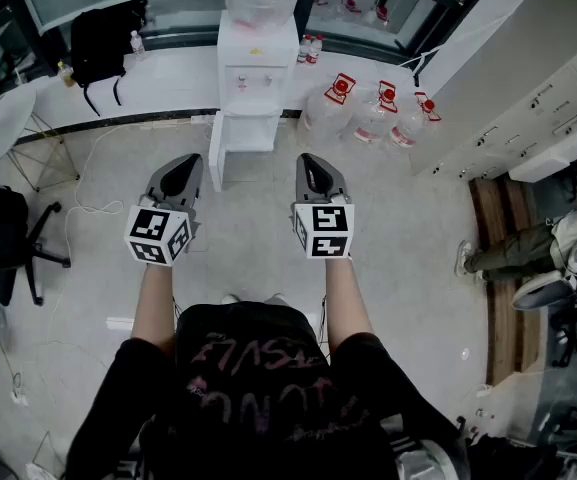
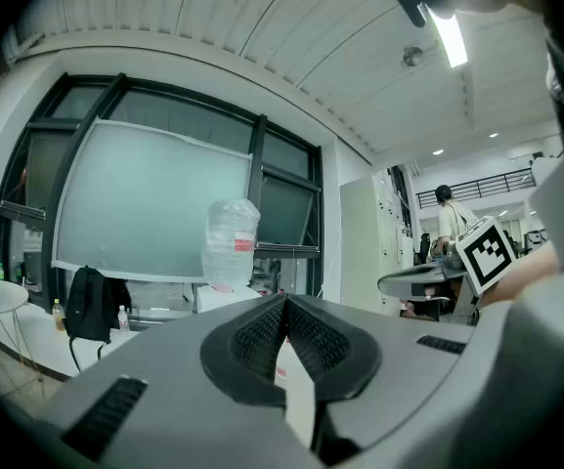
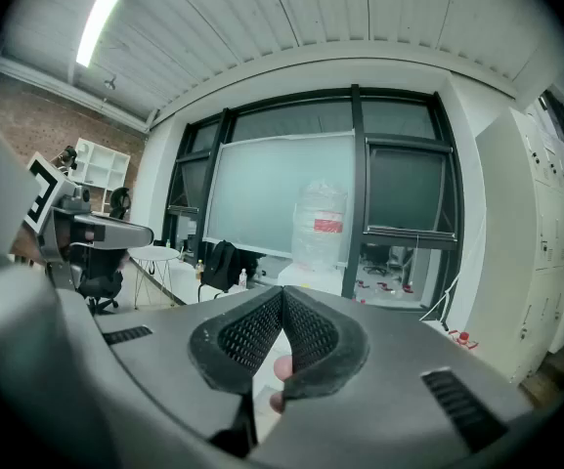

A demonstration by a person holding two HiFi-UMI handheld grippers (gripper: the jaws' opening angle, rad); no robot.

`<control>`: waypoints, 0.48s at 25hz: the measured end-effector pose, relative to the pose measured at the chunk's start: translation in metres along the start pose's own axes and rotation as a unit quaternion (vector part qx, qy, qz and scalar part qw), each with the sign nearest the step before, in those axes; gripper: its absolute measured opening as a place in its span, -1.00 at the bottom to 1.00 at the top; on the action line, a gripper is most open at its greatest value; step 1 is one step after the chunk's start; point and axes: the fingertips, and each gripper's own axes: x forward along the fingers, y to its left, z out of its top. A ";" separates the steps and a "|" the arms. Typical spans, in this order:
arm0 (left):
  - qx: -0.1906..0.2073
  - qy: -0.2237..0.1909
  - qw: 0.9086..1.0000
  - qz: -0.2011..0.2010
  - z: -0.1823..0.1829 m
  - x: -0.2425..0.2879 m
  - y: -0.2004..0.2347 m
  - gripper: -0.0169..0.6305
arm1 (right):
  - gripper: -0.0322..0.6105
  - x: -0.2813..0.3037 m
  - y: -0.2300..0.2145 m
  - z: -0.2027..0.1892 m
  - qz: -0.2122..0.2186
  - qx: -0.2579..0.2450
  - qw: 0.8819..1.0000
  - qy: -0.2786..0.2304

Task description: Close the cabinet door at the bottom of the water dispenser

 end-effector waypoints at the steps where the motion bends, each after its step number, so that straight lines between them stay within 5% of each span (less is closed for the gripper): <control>1: 0.001 0.001 1.000 0.001 -0.001 0.000 0.001 -0.91 | -0.86 0.000 0.001 0.000 0.000 -0.001 1.000 0.000; 12: -0.001 0.011 1.000 -0.007 -0.010 -0.005 0.009 -0.91 | -0.86 0.003 0.011 -0.002 -0.003 -0.003 1.000 0.001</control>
